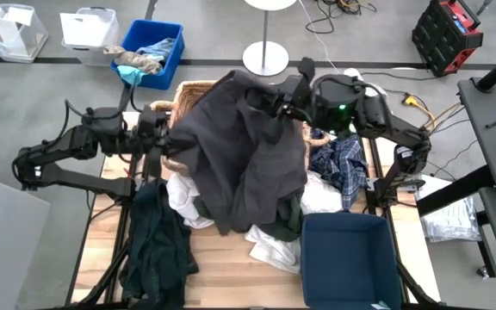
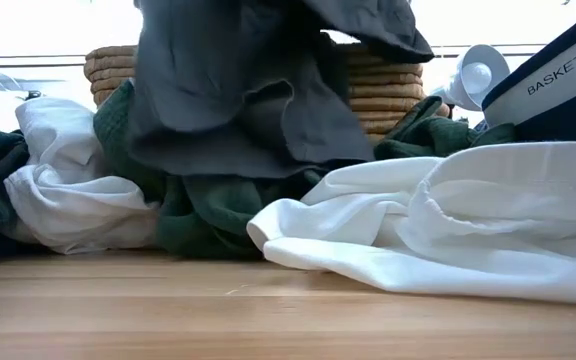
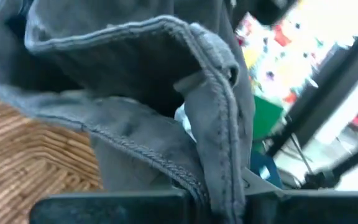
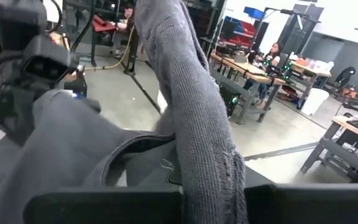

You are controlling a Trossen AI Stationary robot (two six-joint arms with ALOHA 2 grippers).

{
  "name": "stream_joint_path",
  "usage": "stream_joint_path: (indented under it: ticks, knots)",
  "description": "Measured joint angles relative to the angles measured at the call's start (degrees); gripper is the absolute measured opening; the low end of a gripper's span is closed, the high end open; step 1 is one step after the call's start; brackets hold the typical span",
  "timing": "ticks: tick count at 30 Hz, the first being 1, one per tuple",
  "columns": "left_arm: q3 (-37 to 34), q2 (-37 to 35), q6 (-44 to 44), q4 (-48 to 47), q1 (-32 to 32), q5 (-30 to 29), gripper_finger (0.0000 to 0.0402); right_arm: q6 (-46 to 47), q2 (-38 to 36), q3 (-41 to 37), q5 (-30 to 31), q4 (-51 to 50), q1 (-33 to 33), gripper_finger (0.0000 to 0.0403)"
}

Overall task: Sort clothes
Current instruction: Put the dark gray pants into the brown laundry basket

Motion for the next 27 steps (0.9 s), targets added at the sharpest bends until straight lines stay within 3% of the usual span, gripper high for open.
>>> stream_joint_path:
  ticks: [14, 19, 27]
  knots:
    - [13.49, 13.23, -9.42, -2.73, 0.82, -11.23, 0.0001, 0.89, 6.71, -0.11, -3.6, 3.48, 0.16, 0.0011]
    - [15.47, 15.88, -13.33, -2.92, 2.08, -13.77, 0.0, 2.19, 7.0, -0.11, -7.77, 3.15, 0.4, 0.0011]
    - [15.95, 16.14, -22.1, -1.22, 5.58, -17.23, 0.0013, 6.48, 7.34, -0.11, -8.15, 0.66, 1.06, 0.0038]
